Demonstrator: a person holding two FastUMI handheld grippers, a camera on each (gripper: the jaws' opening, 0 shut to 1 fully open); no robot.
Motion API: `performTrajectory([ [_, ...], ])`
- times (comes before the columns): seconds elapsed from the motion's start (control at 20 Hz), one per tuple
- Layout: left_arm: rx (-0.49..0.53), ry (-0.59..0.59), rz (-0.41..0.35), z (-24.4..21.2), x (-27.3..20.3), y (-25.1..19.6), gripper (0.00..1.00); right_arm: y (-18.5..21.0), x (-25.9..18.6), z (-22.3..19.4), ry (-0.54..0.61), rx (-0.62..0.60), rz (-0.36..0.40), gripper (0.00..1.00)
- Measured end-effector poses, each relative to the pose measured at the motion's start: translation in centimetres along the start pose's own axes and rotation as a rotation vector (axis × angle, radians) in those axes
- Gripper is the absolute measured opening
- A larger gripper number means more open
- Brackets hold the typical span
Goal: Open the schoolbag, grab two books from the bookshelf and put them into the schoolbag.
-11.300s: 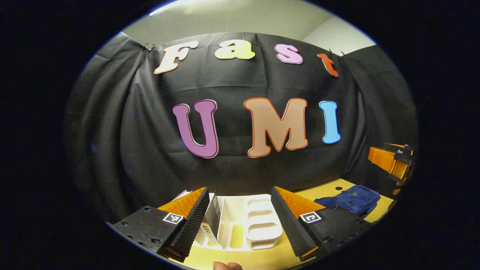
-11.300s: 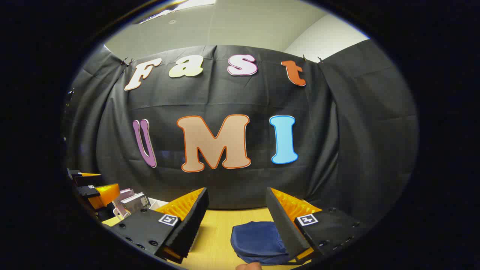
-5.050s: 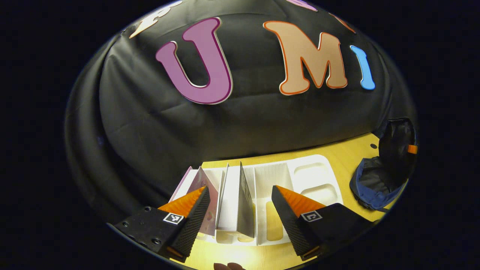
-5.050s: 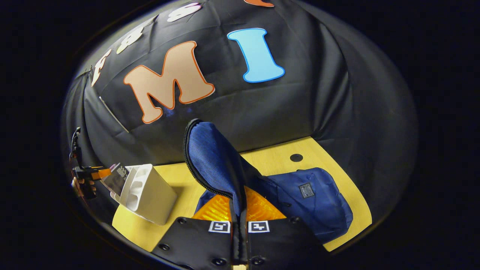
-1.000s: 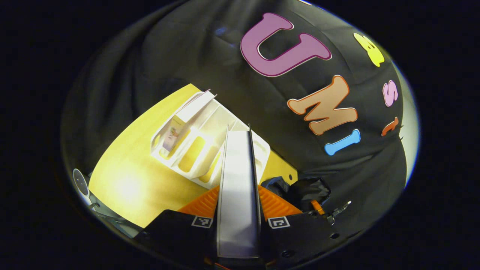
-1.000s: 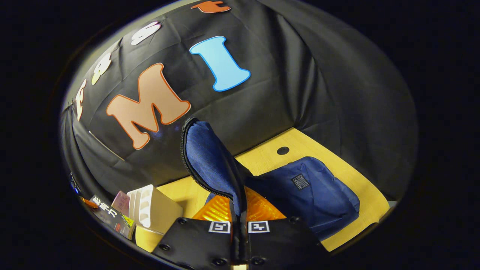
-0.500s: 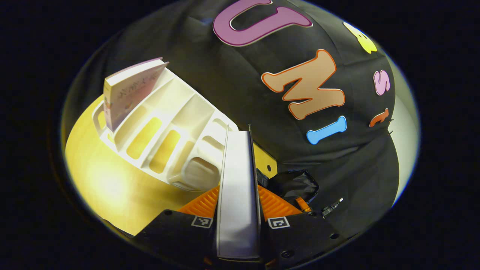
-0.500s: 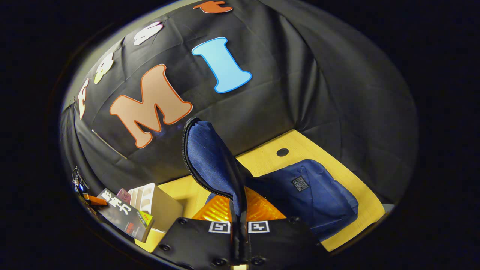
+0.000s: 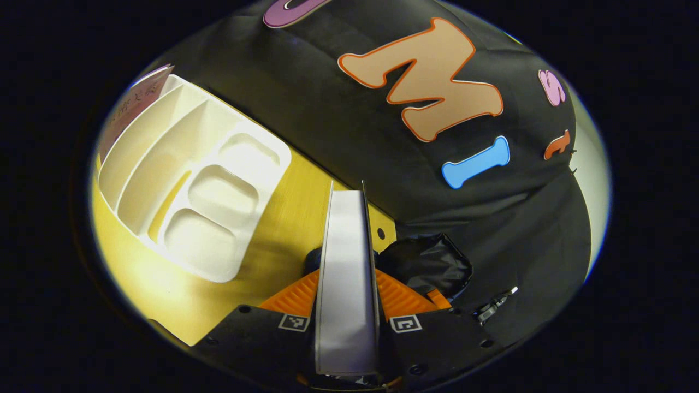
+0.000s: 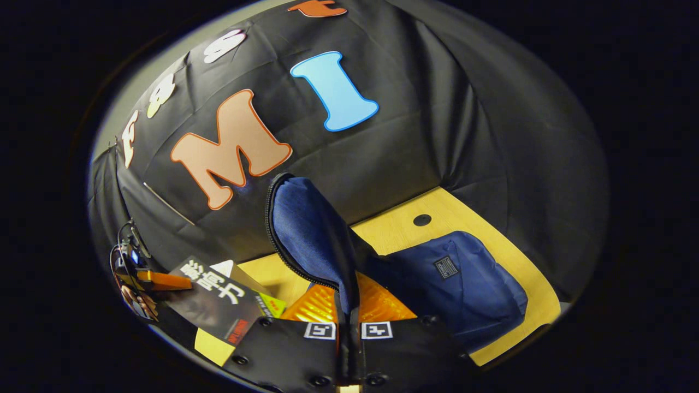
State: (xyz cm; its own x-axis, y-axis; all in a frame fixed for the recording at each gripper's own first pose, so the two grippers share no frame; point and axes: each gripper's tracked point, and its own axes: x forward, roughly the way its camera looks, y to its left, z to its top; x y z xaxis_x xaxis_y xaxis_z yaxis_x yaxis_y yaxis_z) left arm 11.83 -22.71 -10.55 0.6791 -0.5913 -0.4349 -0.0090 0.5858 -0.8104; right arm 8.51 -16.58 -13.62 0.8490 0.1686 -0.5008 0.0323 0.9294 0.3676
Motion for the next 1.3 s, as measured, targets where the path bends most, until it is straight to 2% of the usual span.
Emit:
performTrajectory([
  [0.25, -0.034, -0.004, -0.006, -2.5, 6.3, -0.4, 0.39, -0.1, 0.2, 0.0, -0.002, -0.005, 0.025, 0.05],
  [0.65, -0.090, 0.078, -0.080, -9.1, 14.6, -2.4, 0.39, -0.1, 0.3, 0.3, -0.004, -0.030, 0.050, 0.05],
  [0.9, -0.177, 0.102, -0.127, -12.1, 17.2, -4.2, 0.39, 0.0, 0.4, 0.3, -0.004, -0.023, 0.062, 0.04],
  [1.3, -0.306, 0.108, -0.123, -16.0, 20.4, -4.4, 0.39, 0.1, 0.5, 0.4, -0.007, -0.026, 0.076, 0.04],
])
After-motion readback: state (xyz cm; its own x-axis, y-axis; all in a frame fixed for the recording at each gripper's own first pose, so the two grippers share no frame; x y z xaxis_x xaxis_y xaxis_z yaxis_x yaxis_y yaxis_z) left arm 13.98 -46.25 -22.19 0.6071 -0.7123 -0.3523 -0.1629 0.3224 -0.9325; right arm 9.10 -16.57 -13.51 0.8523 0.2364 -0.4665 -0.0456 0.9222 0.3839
